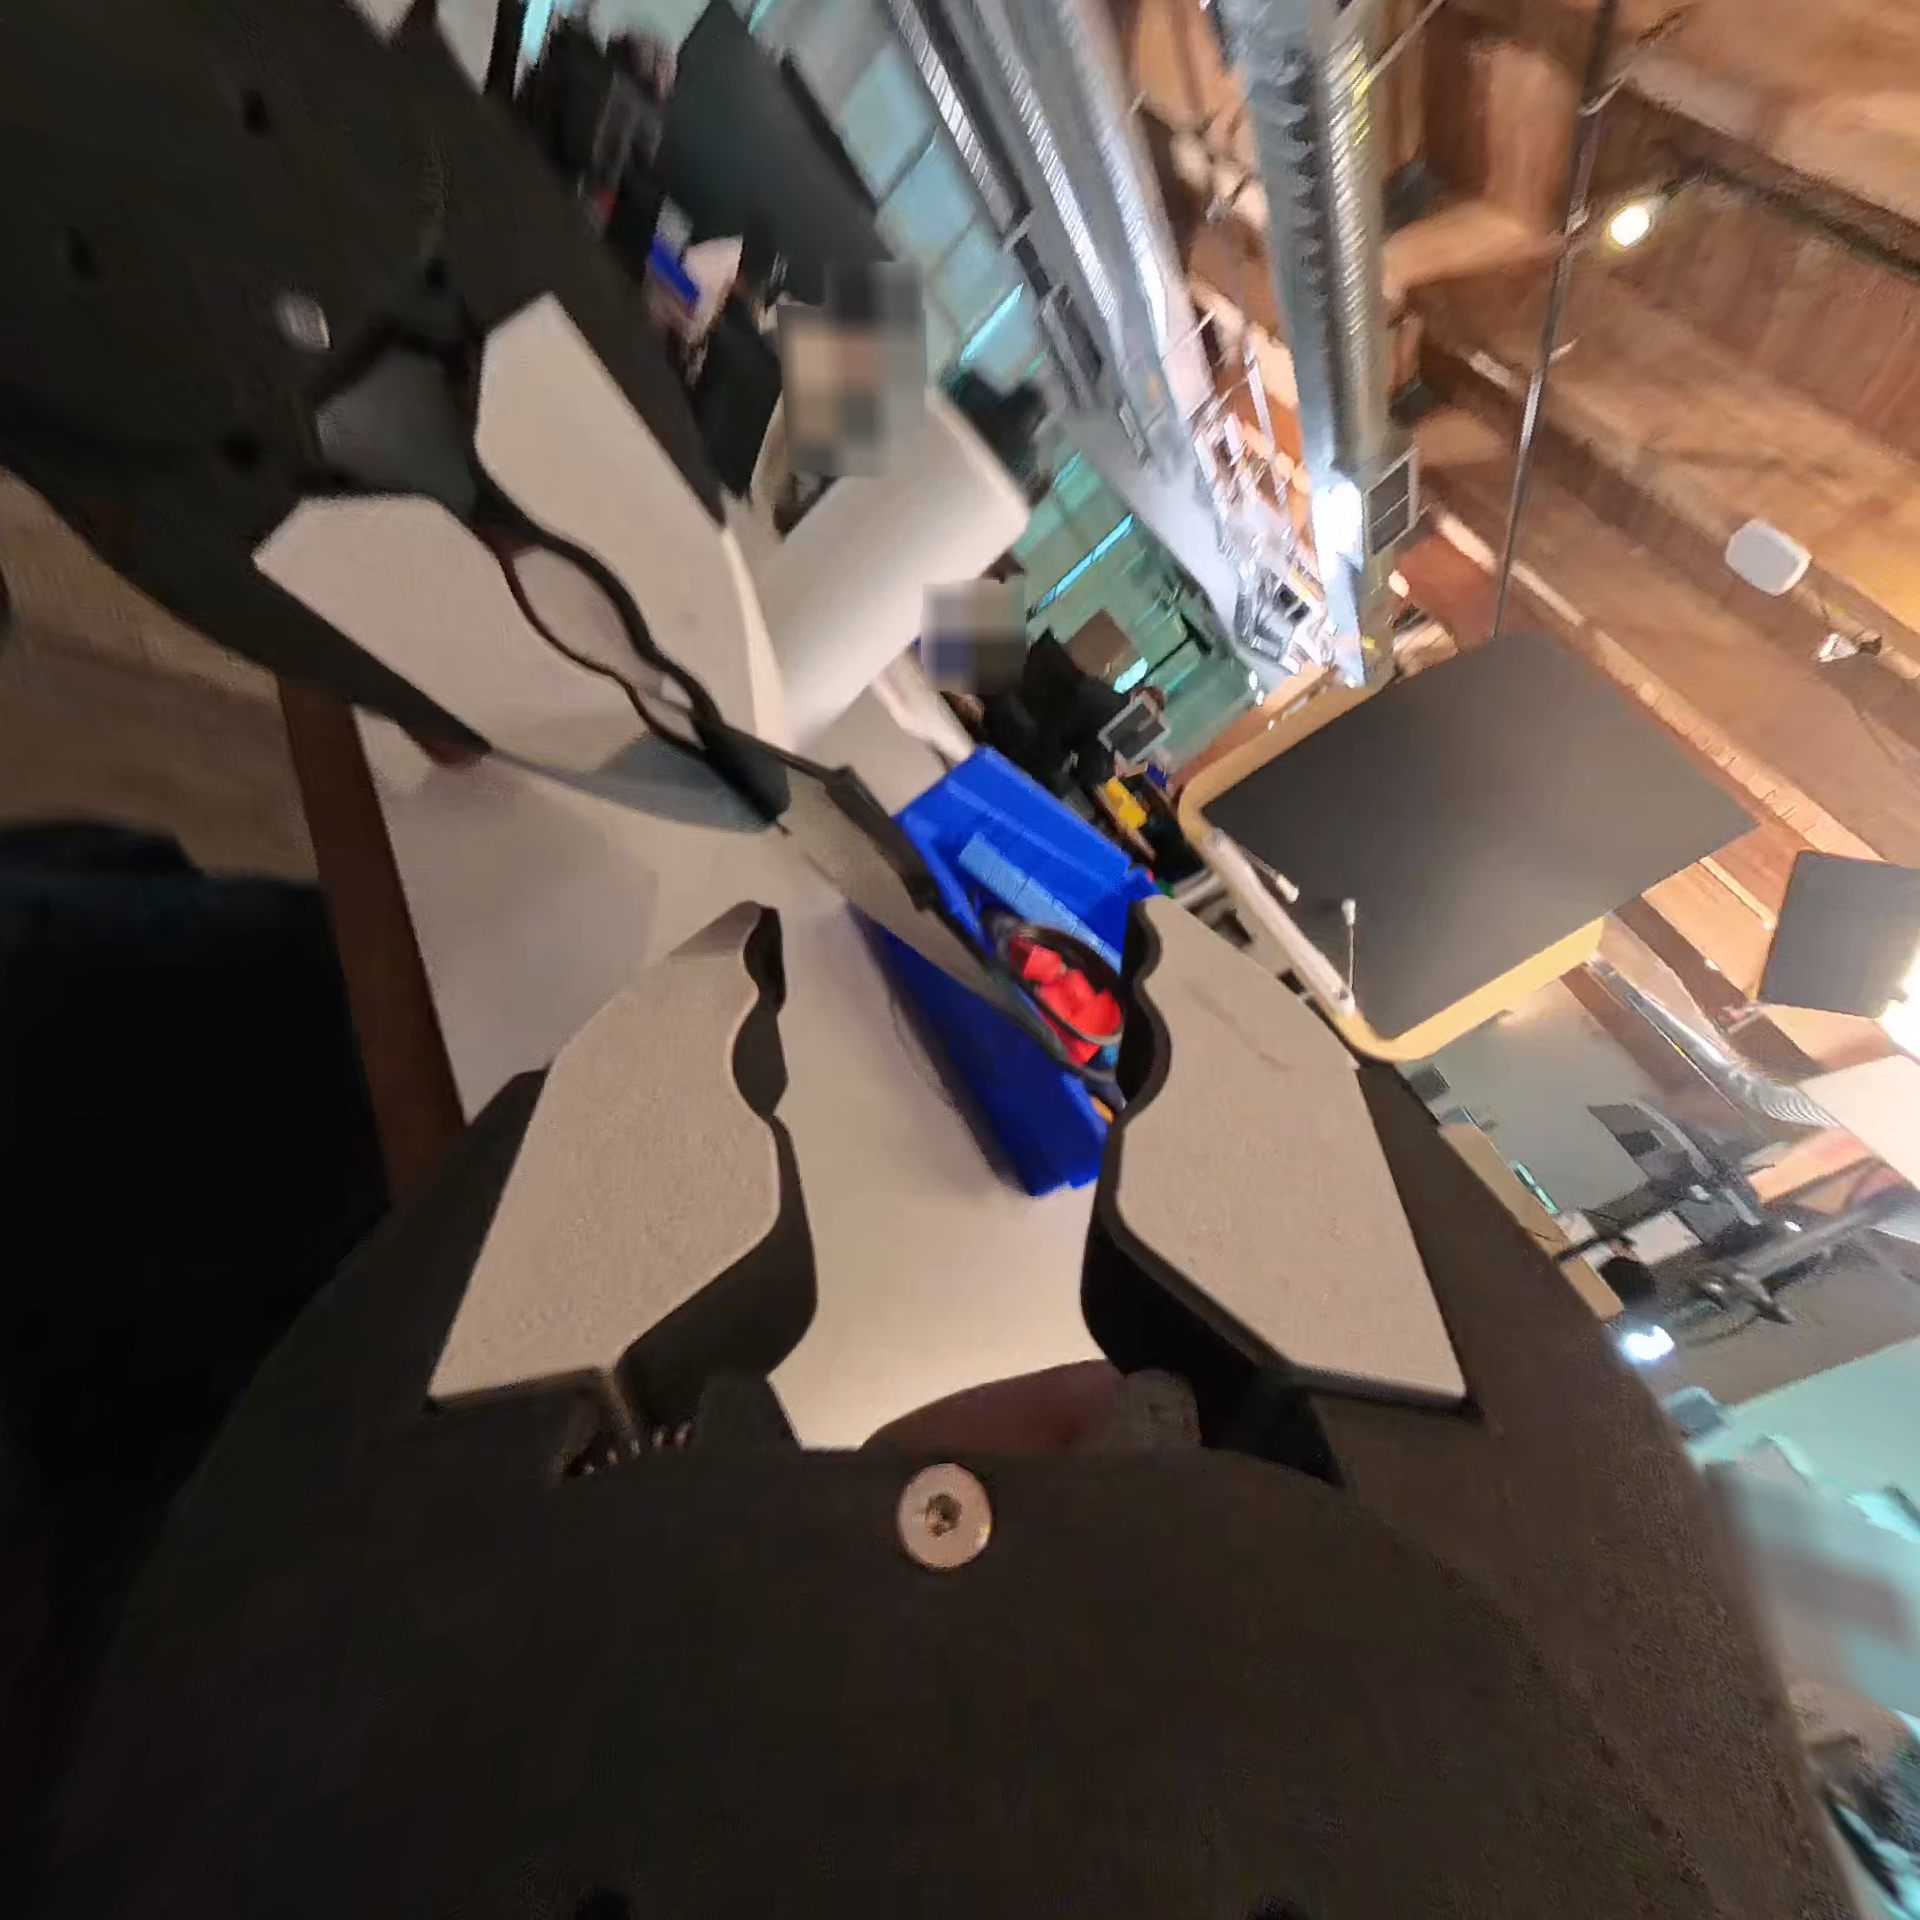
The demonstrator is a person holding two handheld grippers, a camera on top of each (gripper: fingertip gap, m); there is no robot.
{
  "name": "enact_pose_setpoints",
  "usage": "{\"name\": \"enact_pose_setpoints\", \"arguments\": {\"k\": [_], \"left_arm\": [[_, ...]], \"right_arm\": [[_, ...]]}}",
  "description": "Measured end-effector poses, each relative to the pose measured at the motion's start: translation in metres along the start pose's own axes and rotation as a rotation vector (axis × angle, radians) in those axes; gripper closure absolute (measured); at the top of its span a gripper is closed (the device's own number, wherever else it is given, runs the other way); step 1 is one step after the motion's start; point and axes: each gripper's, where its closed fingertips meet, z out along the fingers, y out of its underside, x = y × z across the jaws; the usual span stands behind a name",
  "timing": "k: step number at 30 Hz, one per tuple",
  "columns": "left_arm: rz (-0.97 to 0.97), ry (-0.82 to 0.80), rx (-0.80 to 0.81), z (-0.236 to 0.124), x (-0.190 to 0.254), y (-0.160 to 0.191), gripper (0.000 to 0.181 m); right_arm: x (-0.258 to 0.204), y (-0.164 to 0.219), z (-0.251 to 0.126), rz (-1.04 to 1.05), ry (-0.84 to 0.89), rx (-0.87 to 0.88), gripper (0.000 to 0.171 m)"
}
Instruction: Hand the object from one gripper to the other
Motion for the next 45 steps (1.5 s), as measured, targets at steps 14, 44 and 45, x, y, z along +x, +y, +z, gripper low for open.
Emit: {"name": "enact_pose_setpoints", "arguments": {"k": [14, 44, 45], "left_arm": [[-0.896, -0.040, 0.359, -0.017, -0.063, -0.009, 0.111], [-0.994, 0.128, 0.583, -0.022, -0.050, -0.026, 0.178], [-0.875, 0.024, 0.556, -0.024, -0.055, -0.025, 0.178]], "right_arm": [[0.031, 0.026, 0.001, 0.785, -0.088, 0.038, 0.169], [0.043, 0.033, 0.002, 1.290, -0.186, 0.196, 0.137], [0.043, 0.032, 0.001, 1.298, -0.187, 0.201, 0.136]]}}
